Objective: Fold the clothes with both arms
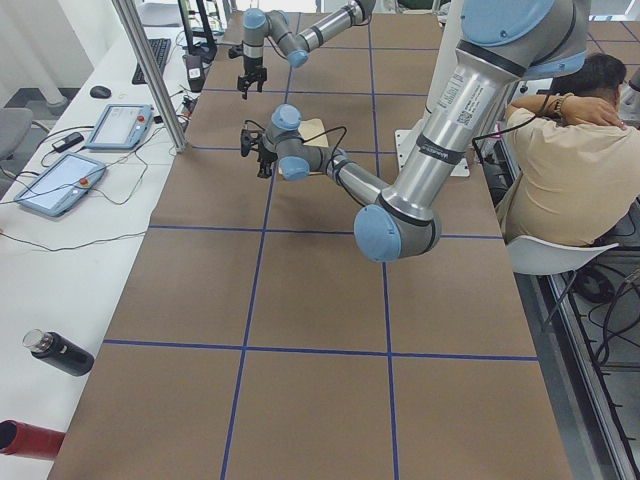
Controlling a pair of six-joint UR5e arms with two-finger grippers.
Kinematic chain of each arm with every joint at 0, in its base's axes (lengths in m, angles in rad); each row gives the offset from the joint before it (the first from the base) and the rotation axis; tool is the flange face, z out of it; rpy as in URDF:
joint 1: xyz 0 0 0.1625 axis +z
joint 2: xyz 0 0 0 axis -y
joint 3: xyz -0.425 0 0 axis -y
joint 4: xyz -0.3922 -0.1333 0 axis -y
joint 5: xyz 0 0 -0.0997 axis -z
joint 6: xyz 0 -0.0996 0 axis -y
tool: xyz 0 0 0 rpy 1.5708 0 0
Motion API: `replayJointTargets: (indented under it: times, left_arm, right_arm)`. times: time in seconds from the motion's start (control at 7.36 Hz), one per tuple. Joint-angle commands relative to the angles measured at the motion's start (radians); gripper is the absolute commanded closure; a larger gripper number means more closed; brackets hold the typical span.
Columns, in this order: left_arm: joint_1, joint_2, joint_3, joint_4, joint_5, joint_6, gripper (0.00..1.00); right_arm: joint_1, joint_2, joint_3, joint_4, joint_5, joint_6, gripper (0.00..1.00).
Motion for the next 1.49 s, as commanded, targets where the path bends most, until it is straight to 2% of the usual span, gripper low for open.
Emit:
replayJointTargets:
  times: [0.0, 0.27, 0.41, 0.54, 0.82, 0.95, 1.09, 1.22, 1.36]
  left_arm:
    - [-0.154, 0.158, -0.096, 0.009, -0.151, 0.308, 0.38]
    - [-0.356, 0.312, -0.113, 0.009, -0.266, 0.681, 0.34]
    - [-0.45, 0.379, -0.103, 0.012, -0.308, 0.857, 0.2]
    - [-0.54, 0.438, -0.083, 0.05, -0.357, 1.004, 0.01]
    - [-0.674, 0.482, -0.101, 0.194, -0.394, 1.154, 0.01]
    - [-0.731, 0.488, -0.104, 0.214, -0.431, 1.185, 0.01]
    - [-0.739, 0.512, -0.151, 0.213, -0.437, 1.188, 0.01]
    - [-0.736, 0.61, -0.223, 0.214, -0.422, 1.176, 0.01]
    - [-0.735, 0.617, -0.218, 0.214, -0.42, 1.161, 0.01]
  right_arm:
    - [0.153, -0.223, 0.142, -0.003, 0.099, -0.353, 0.0]
    - [0.323, -0.4, 0.193, -0.004, 0.197, -0.714, 0.0]
    - [0.38, -0.475, 0.193, -0.003, 0.21, -0.881, 0.0]
    - [0.43, -0.523, 0.193, -0.014, 0.22, -1.007, 0.0]
    - [0.526, -0.546, 0.198, -0.142, 0.231, -1.216, 0.0]
    - [0.546, -0.578, 0.224, -0.197, 0.237, -1.299, 0.0]
    - [0.565, -0.603, 0.26, -0.233, 0.237, -1.314, 0.0]
    - [0.576, -0.603, 0.273, -0.245, 0.239, -1.315, 0.0]
    - [0.579, -0.603, 0.277, -0.245, 0.239, -1.317, 0.0]
